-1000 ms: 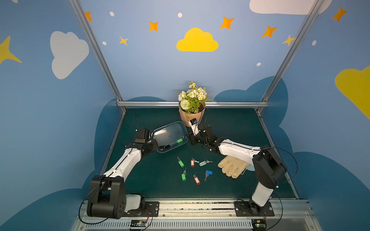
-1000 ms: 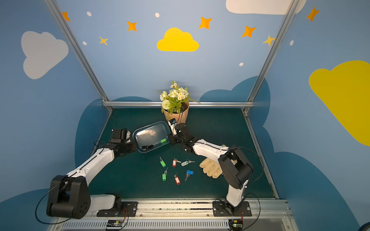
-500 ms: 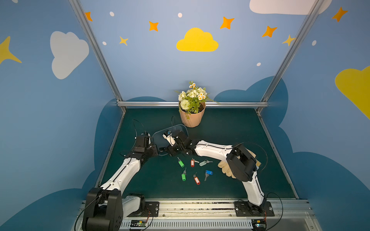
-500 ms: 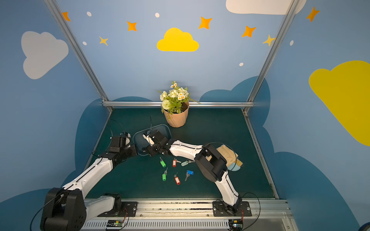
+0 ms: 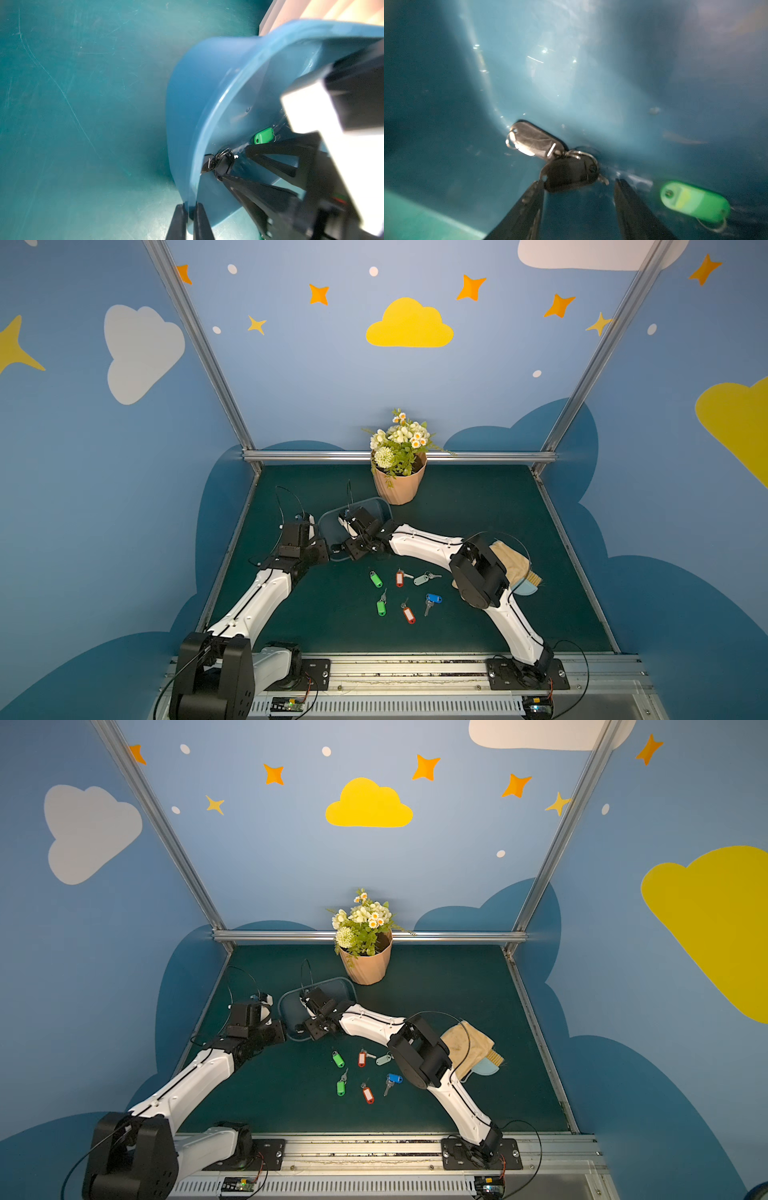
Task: Take the keys out of the storage box
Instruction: Pick up the key from the storage box.
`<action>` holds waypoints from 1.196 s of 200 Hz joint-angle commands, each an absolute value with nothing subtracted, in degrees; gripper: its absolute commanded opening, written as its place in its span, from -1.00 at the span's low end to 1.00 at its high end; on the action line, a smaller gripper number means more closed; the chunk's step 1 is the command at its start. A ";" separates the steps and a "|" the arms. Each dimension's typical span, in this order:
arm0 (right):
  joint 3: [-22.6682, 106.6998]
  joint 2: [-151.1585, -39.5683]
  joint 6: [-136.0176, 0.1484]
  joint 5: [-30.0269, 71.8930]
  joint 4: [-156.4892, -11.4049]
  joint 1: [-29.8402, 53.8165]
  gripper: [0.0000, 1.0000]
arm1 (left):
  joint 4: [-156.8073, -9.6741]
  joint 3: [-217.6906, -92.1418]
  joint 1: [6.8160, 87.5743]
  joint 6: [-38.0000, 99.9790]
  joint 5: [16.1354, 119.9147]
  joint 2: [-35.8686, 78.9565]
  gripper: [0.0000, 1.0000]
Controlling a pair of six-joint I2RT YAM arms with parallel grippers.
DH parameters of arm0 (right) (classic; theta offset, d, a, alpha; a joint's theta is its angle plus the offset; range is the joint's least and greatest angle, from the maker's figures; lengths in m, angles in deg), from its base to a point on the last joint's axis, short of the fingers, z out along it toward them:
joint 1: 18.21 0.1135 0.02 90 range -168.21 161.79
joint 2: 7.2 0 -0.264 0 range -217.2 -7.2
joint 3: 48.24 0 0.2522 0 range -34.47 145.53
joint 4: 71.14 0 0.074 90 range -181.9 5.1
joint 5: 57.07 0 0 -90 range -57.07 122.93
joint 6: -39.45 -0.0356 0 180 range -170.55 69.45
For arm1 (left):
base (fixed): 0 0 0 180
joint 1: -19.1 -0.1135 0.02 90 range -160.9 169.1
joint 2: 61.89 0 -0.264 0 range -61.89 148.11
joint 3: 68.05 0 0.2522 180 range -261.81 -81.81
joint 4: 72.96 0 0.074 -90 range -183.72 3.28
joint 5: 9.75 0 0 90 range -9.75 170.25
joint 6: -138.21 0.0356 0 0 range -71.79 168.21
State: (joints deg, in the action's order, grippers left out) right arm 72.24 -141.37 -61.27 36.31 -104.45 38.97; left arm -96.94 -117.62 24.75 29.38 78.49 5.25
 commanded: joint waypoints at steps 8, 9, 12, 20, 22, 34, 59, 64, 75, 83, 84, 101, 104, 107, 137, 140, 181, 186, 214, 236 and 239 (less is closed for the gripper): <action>74.14 -144.00 -60.82 36.23 -101.03 38.99 0.17 | -95.10 -117.50 24.83 30.03 77.29 4.82 -0.95; 74.19 -144.07 -60.78 36.21 -100.96 38.95 0.17 | -95.13 -117.50 24.95 30.02 77.28 4.82 -0.95; 74.49 -144.39 -60.76 36.25 -100.80 38.92 0.16 | -95.13 -117.50 24.90 30.06 77.22 4.89 -0.95; 75.64 -145.10 -60.95 36.31 -101.21 38.97 0.15 | -95.16 -117.48 24.86 30.08 77.27 4.93 -0.95; 75.93 -145.34 -60.99 36.35 -101.30 38.99 0.14 | -95.20 -117.49 24.84 30.10 77.27 4.98 -0.95; 77.51 -146.29 -61.25 35.98 -101.94 38.91 0.11 | -95.12 -117.41 24.89 30.07 77.27 4.92 -0.95; 78.84 -147.34 -61.18 35.87 -101.42 39.00 -0.18 | -95.37 -117.50 24.87 30.19 77.34 5.15 -0.95; 78.88 -147.38 -61.07 35.91 -101.33 39.08 -0.27 | -95.50 -117.58 24.87 30.18 77.45 5.18 -0.95; 78.83 -147.14 -60.91 36.09 -101.25 39.09 -0.46 | -95.59 -117.58 24.88 30.24 77.60 5.29 -0.95; 78.31 -146.64 -60.76 36.18 -100.95 39.10 -0.59 | -95.60 -117.58 24.84 30.24 77.75 5.32 -0.95; 78.26 -146.57 -60.71 36.18 -100.92 39.10 -0.61 | -95.60 -117.58 24.87 30.21 77.82 5.33 -0.95; 76.53 -144.82 -60.23 36.23 -99.66 39.09 -0.88 | -95.72 -117.58 24.85 30.13 78.21 5.48 -0.95; 76.10 -144.45 -60.18 36.27 -99.47 39.09 -0.92 | -95.78 -117.66 24.81 30.18 78.35 5.44 -0.95; 75.80 -144.10 -60.00 36.27 -99.22 39.09 -0.96 | -95.93 -117.67 24.81 30.16 78.42 5.52 -0.95; 72.57 -140.17 -59.65 36.28 -98.08 39.20 -1.00 | -96.41 -117.83 24.81 30.18 79.11 5.88 -0.95; 72.25 -139.83 -59.69 36.23 -98.13 39.18 -1.00 | -96.39 -117.84 24.81 30.18 79.16 5.88 -0.95; 69.15 -133.39 -59.52 36.24 -102.44 39.27 -1.00 | -96.83 -118.11 24.81 30.18 79.72 6.31 -0.95; 69.00 -132.73 -59.20 36.47 -103.43 39.27 -1.00 | -96.92 -118.15 24.81 30.03 79.73 6.41 -0.95; 64.56 -127.43 -57.68 37.15 -105.28 39.27 -1.00 | -96.92 -118.33 24.81 30.16 79.61 6.88 -0.95; 57.66 -120.54 -56.90 37.89 -106.76 39.18 -1.00 | -96.95 -118.37 24.81 30.18 79.77 6.85 -0.95; 56.28 -119.34 -57.06 38.25 -106.77 39.10 -1.00 | -96.92 -118.25 24.81 30.23 79.81 6.91 -0.95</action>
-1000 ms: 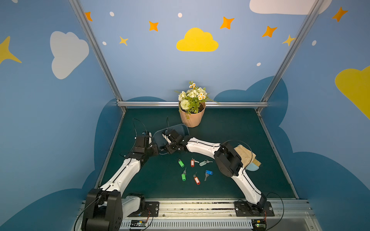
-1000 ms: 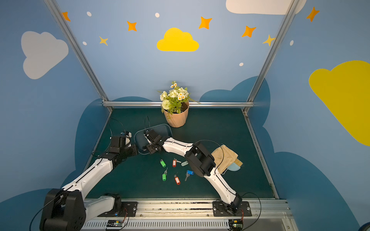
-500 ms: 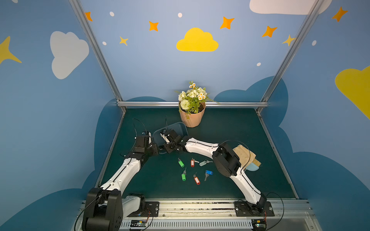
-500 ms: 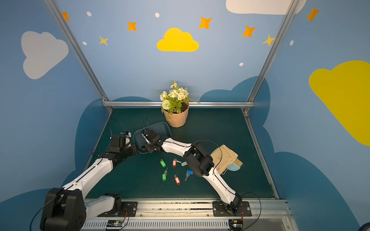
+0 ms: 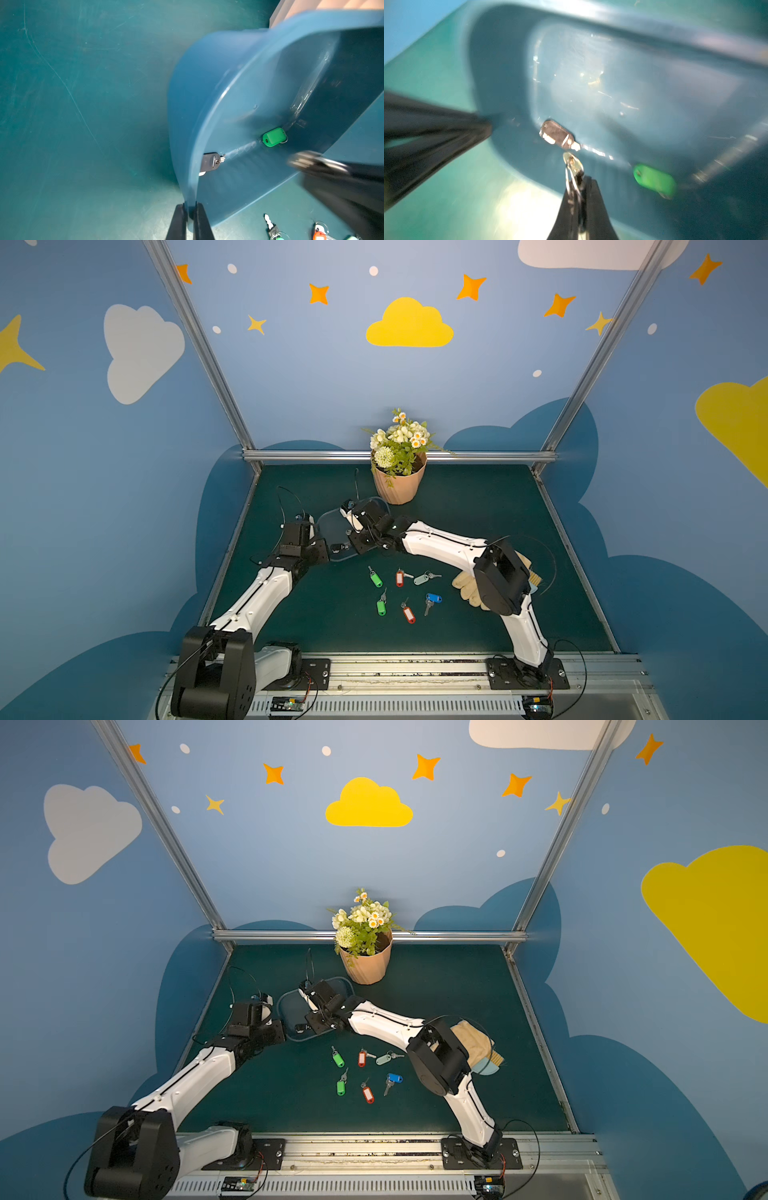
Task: Take the keys out of the storage box
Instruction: Pick up the key from the storage box, then place the key at the center of the board.
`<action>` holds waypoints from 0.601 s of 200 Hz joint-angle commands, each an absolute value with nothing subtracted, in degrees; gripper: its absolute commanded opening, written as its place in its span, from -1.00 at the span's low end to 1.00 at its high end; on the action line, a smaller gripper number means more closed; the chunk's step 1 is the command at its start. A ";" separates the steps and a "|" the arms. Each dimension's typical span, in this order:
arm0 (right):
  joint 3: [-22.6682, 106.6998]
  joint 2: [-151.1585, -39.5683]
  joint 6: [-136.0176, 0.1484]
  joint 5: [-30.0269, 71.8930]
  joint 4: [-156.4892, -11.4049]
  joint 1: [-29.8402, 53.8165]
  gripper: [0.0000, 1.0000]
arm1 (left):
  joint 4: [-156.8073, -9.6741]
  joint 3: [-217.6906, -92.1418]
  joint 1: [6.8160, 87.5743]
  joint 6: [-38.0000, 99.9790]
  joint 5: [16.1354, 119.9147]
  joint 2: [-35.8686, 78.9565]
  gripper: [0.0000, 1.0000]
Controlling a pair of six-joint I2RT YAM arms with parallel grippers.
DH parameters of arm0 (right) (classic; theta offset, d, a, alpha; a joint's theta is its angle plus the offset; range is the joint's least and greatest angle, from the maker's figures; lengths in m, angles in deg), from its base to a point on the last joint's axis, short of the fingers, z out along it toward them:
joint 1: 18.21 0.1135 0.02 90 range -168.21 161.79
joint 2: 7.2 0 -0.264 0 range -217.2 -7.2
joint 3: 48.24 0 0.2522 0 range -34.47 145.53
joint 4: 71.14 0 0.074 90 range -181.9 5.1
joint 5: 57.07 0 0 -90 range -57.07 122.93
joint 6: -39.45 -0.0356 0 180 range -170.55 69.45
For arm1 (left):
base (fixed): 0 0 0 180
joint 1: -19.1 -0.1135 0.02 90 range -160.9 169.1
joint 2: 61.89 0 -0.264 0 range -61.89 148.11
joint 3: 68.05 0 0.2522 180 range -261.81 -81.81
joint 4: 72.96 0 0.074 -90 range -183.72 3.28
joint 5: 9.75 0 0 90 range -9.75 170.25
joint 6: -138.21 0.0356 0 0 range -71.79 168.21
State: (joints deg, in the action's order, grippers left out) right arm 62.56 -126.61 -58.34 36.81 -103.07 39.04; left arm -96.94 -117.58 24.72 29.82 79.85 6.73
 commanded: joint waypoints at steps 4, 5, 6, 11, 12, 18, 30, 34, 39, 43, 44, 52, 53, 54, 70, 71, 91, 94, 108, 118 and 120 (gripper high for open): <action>54.44 -117.65 -57.40 38.68 -106.78 39.05 -1.00 | -96.87 -118.28 24.77 30.22 79.73 6.85 -0.95; 54.01 -117.22 -57.49 38.79 -106.78 39.07 -1.00 | -96.90 -118.29 24.79 30.20 79.73 6.85 -0.95; 53.58 -116.79 -57.67 38.90 -106.78 39.04 -1.00 | -96.86 -118.29 24.80 30.24 79.73 6.85 -0.95; 50.98 -114.64 -58.08 39.72 -106.77 38.95 -1.00 | -96.83 -118.32 24.81 30.22 79.72 6.85 -0.95; 50.44 -114.05 -58.14 39.89 -106.77 38.93 -1.00 | -96.83 -118.30 24.81 30.21 79.73 6.85 -0.95; 47.38 -111.28 -58.98 40.93 -106.72 38.71 -1.00 | -96.88 -118.37 24.74 30.24 79.64 6.91 -0.95; 40.97 -105.86 -61.48 43.66 -106.78 37.81 -1.00 | -96.75 -118.46 24.73 30.31 79.54 7.02 -0.95; 38.91 -104.18 -62.53 44.21 -106.69 37.40 -1.00 | -96.68 -118.46 24.72 30.28 79.62 7.13 -0.95; 36.26 -102.34 -63.79 44.44 -106.76 36.62 -1.00 | -96.58 -118.48 24.79 30.28 79.54 7.16 -0.95; 34.41 -101.04 -64.96 44.40 -106.78 35.87 -1.00 | -96.57 -118.54 24.75 30.28 79.43 7.20 -0.95; 33.94 -100.66 -65.27 44.34 -106.83 35.72 -1.00 | -96.57 -118.55 24.78 30.32 79.40 7.24 -0.95; 30.57 -98.77 -67.59 43.85 -107.03 34.13 -1.00 | -96.47 -118.64 24.77 30.35 79.29 7.35 -0.95; 30.21 -98.55 -67.81 43.71 -107.04 33.97 -1.00 | -96.48 -118.64 24.75 30.36 79.29 7.36 -0.95; 29.86 -98.36 -68.10 43.59 -107.04 33.76 -1.00 | -96.39 -118.64 24.73 30.32 79.29 7.37 -0.95; 24.82 -97.02 -71.78 41.86 -106.71 30.25 -1.00 | -96.22 -118.72 24.77 30.23 79.16 7.61 -0.95; 24.57 -97.02 -71.98 41.66 -106.66 30.01 -1.00 | -96.22 -118.72 24.74 30.26 79.18 7.62 -0.95; 22.17 -98.59 -74.34 38.88 -105.95 26.63 -1.00 | -96.12 -119.05 24.74 29.93 79.19 7.98 -0.95; 22.14 -98.94 -74.51 38.83 -105.84 26.30 -1.00 | -96.13 -119.07 24.74 29.86 79.15 8.03 -0.95; 22.67 -101.12 -75.07 38.31 -105.90 25.22 -1.00 | -96.38 -119.40 24.69 28.75 80.03 8.24 -0.95; 23.31 -102.92 -75.28 38.25 -105.90 24.68 -1.00 | -96.18 -119.52 24.63 28.44 80.24 8.32 -0.95; 23.50 -103.35 -75.30 38.24 -105.90 24.68 -1.00 | -96.14 -119.52 24.63 28.44 80.18 8.33 -0.95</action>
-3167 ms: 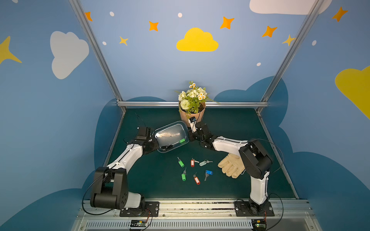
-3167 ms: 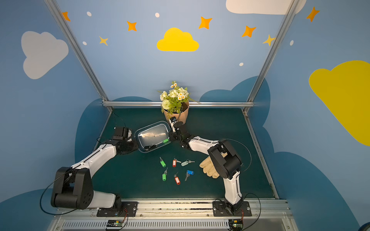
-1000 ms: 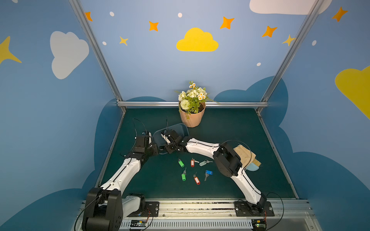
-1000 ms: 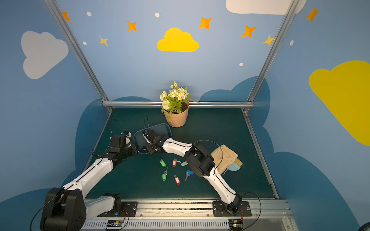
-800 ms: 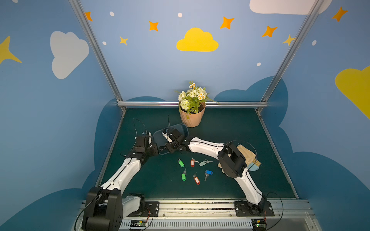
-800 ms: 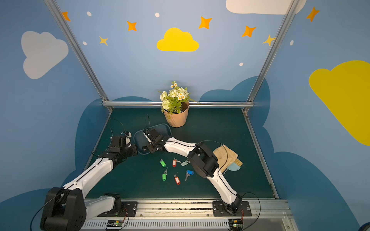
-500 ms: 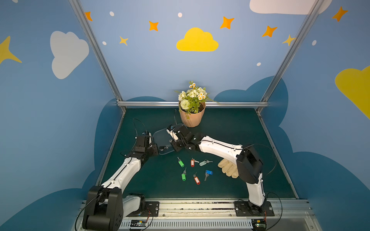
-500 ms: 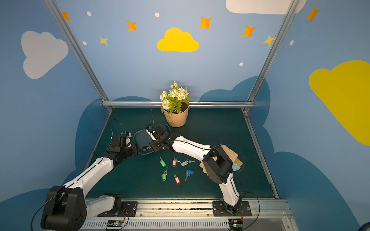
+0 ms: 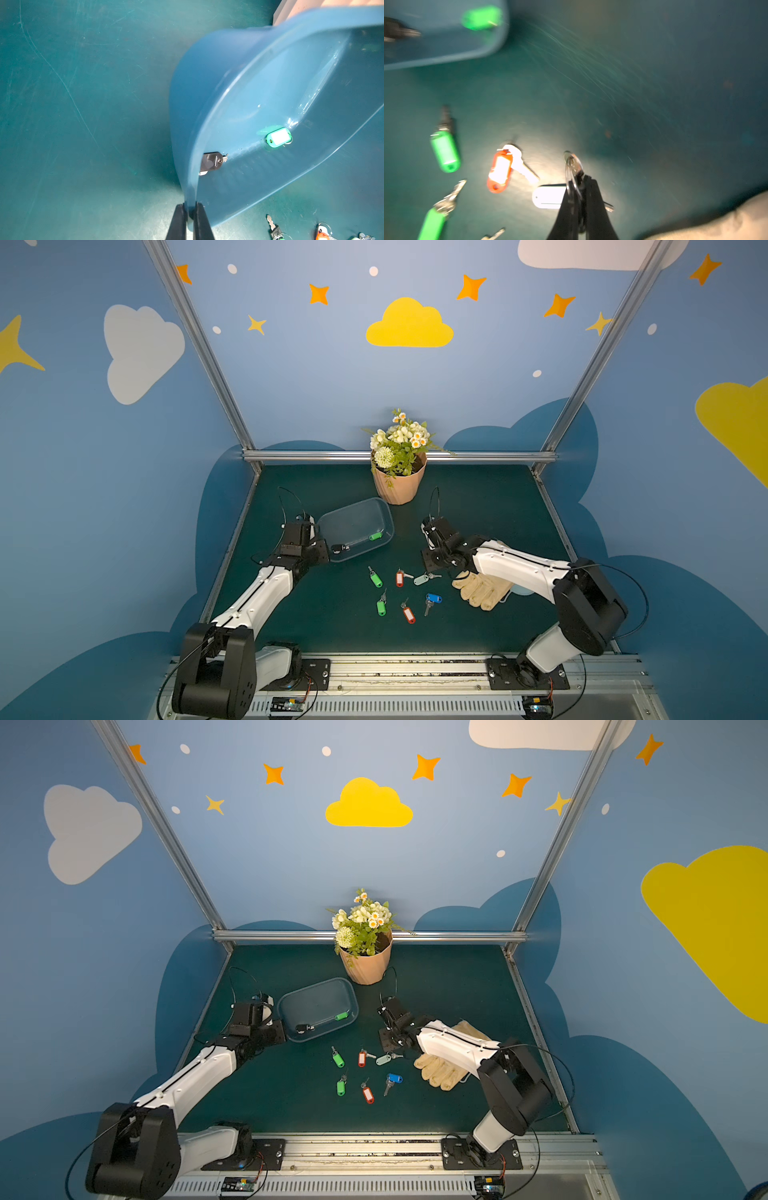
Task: Take the keys out of the storage box
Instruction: Place the key at the center of the board.
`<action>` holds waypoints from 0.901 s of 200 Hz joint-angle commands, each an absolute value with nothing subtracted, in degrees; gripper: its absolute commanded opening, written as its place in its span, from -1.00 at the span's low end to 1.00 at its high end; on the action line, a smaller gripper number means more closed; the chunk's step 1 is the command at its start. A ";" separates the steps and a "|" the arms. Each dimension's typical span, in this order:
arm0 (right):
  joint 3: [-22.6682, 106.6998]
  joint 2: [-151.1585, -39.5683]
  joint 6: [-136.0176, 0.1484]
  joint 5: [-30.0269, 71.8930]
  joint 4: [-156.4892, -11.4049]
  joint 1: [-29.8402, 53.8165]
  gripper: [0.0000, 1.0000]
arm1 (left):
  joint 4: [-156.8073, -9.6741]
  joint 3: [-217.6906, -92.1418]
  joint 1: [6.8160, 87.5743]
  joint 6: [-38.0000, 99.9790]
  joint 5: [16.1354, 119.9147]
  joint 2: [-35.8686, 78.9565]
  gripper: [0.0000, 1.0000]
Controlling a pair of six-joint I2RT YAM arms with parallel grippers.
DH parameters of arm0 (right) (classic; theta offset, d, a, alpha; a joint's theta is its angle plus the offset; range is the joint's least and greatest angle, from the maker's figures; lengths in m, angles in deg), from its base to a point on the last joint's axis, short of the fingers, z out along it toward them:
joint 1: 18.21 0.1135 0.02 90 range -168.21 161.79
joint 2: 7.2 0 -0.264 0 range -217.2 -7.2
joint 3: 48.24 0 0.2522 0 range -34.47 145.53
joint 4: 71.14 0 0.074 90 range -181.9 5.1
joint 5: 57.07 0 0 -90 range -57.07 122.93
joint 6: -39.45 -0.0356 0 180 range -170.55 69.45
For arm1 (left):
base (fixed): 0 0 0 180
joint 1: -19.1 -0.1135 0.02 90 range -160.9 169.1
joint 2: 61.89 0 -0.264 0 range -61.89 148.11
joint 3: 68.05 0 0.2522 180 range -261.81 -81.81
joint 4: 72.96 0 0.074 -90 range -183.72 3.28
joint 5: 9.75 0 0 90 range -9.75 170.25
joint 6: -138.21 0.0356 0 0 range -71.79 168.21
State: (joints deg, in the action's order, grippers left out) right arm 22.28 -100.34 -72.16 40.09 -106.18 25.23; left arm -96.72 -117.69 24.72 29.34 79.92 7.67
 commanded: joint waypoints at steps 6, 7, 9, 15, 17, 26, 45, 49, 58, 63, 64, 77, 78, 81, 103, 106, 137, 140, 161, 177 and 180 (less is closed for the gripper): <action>23.99 -104.48 -75.33 38.20 -105.93 24.45 -1.00 | -95.97 -119.51 24.63 28.31 80.21 8.38 -0.95; 24.07 -104.62 -75.33 38.20 -105.91 24.43 -1.00 | -95.91 -119.51 24.63 28.29 80.19 8.40 -0.95; 24.30 -105.07 -75.40 38.25 -106.04 24.31 -1.00 | -95.83 -119.56 24.63 28.31 80.11 8.49 -0.95; 24.88 -106.12 -75.65 38.30 -106.42 24.01 -1.00 | -95.75 -119.65 24.63 28.33 80.00 8.56 -0.95; 25.06 -106.50 -75.74 38.29 -106.56 23.94 -1.00 | -95.70 -119.68 24.61 28.41 79.93 8.57 -0.95; 25.77 -107.88 -76.08 37.85 -106.87 23.47 -1.00 | -95.56 -119.76 24.63 28.51 79.67 8.55 -0.95; 26.58 -109.88 -76.26 37.91 -106.87 22.94 -1.00 | -94.78 -119.74 24.63 28.98 78.71 8.34 -0.95; 26.76 -110.21 -76.30 38.02 -106.87 22.88 -1.00 | -94.54 -119.70 24.63 29.12 78.46 8.27 -0.95; 27.27 -110.87 -76.16 37.99 -107.20 22.58 -1.00 | -93.96 -119.48 24.64 29.23 78.02 8.16 -0.95; 27.40 -111.13 -76.30 38.25 -107.43 22.51 -1.00 | -93.60 -119.36 24.64 29.45 77.59 8.01 -0.95; 27.49 -111.20 -76.26 38.32 -107.46 22.49 -1.00 | -93.54 -119.30 24.64 29.51 77.52 8.00 -0.95; 28.04 -111.44 -76.20 38.63 -108.28 22.23 -0.84 | -92.70 -119.07 24.63 29.79 76.69 7.64 -0.95; 28.07 -111.44 -76.21 38.68 -108.37 22.22 -0.83 | -92.65 -119.07 24.66 29.77 76.67 7.60 -0.95; 28.14 -111.37 -76.21 38.76 -108.54 22.22 -0.80 | -92.46 -118.98 24.64 29.83 76.55 7.54 -0.95; 28.94 -109.87 -75.71 39.95 -110.40 22.17 -0.58 | -91.11 -118.90 24.72 30.37 74.65 7.42 -0.95; 28.91 -109.53 -75.61 40.11 -110.59 22.17 -0.54 | -90.92 -118.90 24.71 30.45 74.43 7.47 -0.95; 29.69 -105.36 -74.24 40.97 -112.63 22.21 -0.21 | -89.67 -119.86 24.89 31.10 71.67 8.55 -0.95; 29.76 -104.94 -74.11 41.09 -112.78 22.22 -0.20 | -89.59 -119.93 24.97 31.15 71.52 8.64 -0.95; 30.70 -102.26 -72.85 40.78 -113.02 22.06 -0.10 | -88.80 -120.94 25.59 31.70 70.51 9.72 -0.95; 31.77 -101.12 -72.01 39.35 -112.95 21.62 -0.07 | -88.49 -121.74 26.27 32.15 70.07 10.69 -0.95; 31.93 -101.00 -71.93 39.16 -112.95 21.53 -0.07 | -88.42 -121.87 26.44 32.25 70.00 10.89 -0.95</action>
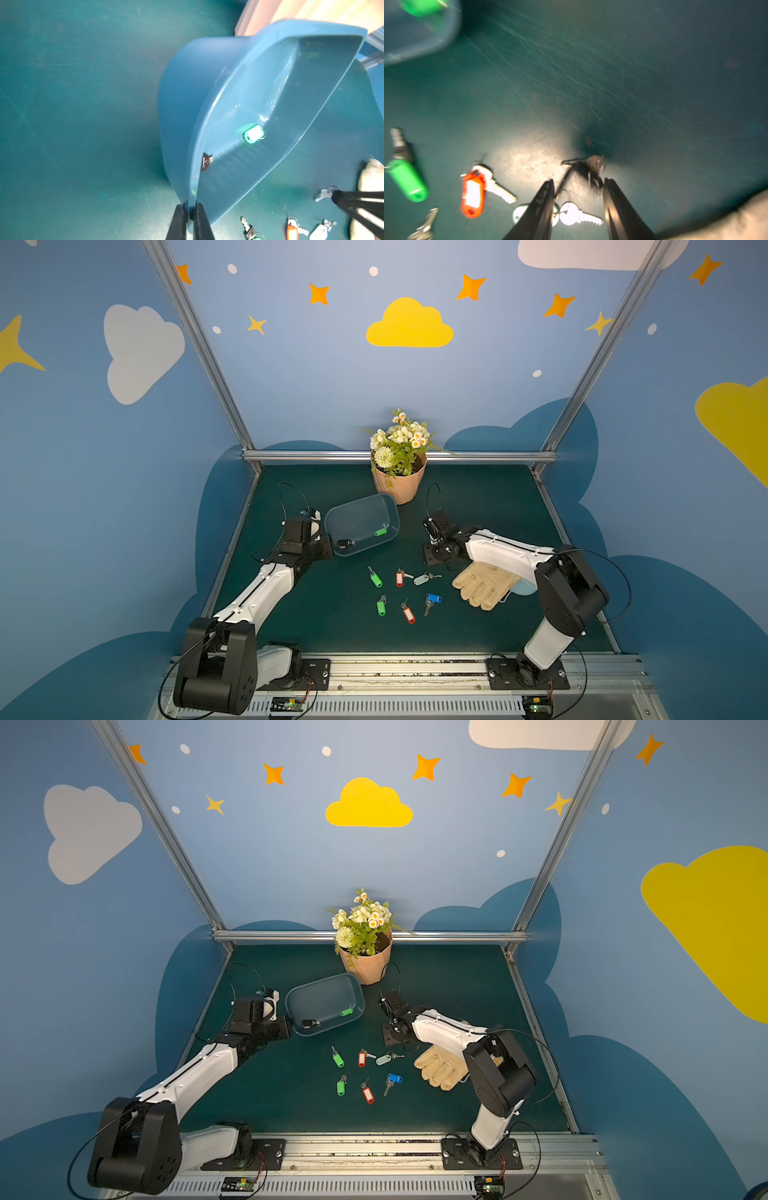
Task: Take the keys out of the storage box
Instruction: Place the key at the center of the board, then adjust the storage box at the center of the board.
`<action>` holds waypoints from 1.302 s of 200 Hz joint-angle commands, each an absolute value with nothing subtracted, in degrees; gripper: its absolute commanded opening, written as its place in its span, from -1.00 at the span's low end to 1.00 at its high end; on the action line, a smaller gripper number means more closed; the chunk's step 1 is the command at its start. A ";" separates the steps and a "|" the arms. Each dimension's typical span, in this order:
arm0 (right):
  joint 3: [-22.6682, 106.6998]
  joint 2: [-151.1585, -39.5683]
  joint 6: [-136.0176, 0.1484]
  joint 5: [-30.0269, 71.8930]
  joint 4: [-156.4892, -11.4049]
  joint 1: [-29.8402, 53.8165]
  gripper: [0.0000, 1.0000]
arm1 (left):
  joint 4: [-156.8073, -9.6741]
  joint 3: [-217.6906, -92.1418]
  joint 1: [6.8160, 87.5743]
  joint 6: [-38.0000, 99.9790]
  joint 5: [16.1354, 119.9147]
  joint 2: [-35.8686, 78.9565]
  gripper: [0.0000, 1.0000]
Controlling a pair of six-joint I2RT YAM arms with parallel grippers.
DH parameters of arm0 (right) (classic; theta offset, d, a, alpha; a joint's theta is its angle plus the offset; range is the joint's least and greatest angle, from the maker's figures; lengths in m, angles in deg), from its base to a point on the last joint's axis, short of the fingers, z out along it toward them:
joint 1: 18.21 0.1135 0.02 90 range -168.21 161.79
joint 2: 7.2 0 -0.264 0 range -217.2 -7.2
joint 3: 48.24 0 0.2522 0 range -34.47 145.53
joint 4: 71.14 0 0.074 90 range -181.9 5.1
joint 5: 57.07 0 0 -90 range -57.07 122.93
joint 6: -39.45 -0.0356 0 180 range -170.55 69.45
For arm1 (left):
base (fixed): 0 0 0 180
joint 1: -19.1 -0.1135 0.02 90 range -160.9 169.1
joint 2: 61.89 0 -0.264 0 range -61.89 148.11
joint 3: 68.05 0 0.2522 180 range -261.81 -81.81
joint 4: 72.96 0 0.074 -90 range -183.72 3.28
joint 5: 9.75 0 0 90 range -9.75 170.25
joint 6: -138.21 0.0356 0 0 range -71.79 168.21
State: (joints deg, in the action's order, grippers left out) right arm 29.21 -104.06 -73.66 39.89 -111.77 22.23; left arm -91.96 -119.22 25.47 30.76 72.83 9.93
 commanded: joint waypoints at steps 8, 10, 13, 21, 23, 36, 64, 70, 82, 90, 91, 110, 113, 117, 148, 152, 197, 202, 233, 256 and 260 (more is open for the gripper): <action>32.46 -100.83 -71.82 38.71 -112.81 21.28 -0.05 | -88.03 -122.22 26.80 32.38 69.53 11.42 -0.95; 32.53 -100.81 -71.75 38.55 -112.66 21.21 -0.05 | -87.86 -122.21 26.96 32.50 69.40 11.48 -0.95; 32.58 -100.85 -71.61 38.03 -112.24 21.09 -0.04 | -87.54 -122.31 27.19 32.60 69.17 11.71 -0.95; 33.04 -101.22 -71.08 36.28 -111.08 20.59 0.00 | -86.77 -122.48 27.84 32.83 69.14 12.21 -0.95; 33.27 -101.41 -71.06 35.81 -110.91 20.38 0.02 | -86.62 -122.50 28.01 32.89 69.17 12.43 -0.95; 34.77 -103.16 -70.86 32.24 -109.47 19.16 0.05 | -85.49 -123.19 28.94 33.10 68.78 14.07 -0.95; 38.63 -108.61 -69.95 25.92 -106.64 16.68 0.13 | -82.99 -125.68 31.01 34.03 67.67 18.95 -0.95; 39.42 -109.73 -69.76 25.32 -105.98 16.46 0.15 | -82.42 -126.28 31.41 34.13 67.58 20.09 -0.95; 41.36 -112.14 -69.26 24.59 -105.86 15.64 0.17 | -81.68 -127.48 32.07 34.43 67.34 22.23 -0.95; 42.63 -113.68 -69.03 24.62 -105.95 15.11 0.17 | -81.41 -128.27 32.32 34.51 67.28 23.55 -0.95; 42.75 -113.88 -69.02 24.64 -105.97 15.06 0.17 | -81.39 -128.37 32.34 34.51 67.26 23.77 -0.95; 44.60 -116.40 -69.12 25.48 -106.61 13.75 0.15 | -81.20 -130.16 32.89 34.65 67.25 26.49 -0.95; 44.73 -116.57 -69.12 25.62 -106.61 13.50 0.15 | -81.12 -130.35 32.89 34.59 67.29 26.87 -0.95; 44.72 -116.85 -69.11 25.77 -106.52 13.26 0.15 | -81.02 -130.61 33.00 34.62 67.25 27.30 -0.95; 46.18 -118.67 -68.65 25.85 -106.82 11.96 0.11 | -80.64 -132.75 33.34 34.51 67.31 30.12 -0.95; 46.38 -118.78 -68.51 25.73 -107.23 11.95 0.11 | -80.79 -132.91 33.49 34.53 67.25 30.39 -0.95; 46.01 -119.73 -68.46 27.35 -106.69 11.70 0.11 | -80.57 -134.62 33.63 35.20 65.34 32.90 -0.95; 46.23 -119.99 -68.48 27.46 -106.68 11.60 0.11 | -80.57 -134.77 33.62 35.35 65.20 33.18 -0.95; 48.53 -121.45 -68.65 28.52 -106.87 11.15 -0.07 | -80.33 -135.73 33.67 35.26 64.51 34.39 -0.95; 49.46 -122.07 -68.44 29.74 -106.74 11.18 -0.56 | -80.39 -136.13 33.67 35.34 64.08 34.63 -0.95; 49.38 -121.98 -68.47 29.96 -106.70 11.22 -0.65 | -80.39 -136.13 33.64 35.36 64.13 34.60 -0.95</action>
State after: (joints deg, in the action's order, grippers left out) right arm 47.30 -120.71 -68.81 29.23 -107.79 11.13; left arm -82.01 -134.37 33.29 34.39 66.56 33.49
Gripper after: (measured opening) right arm 0.278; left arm 0.095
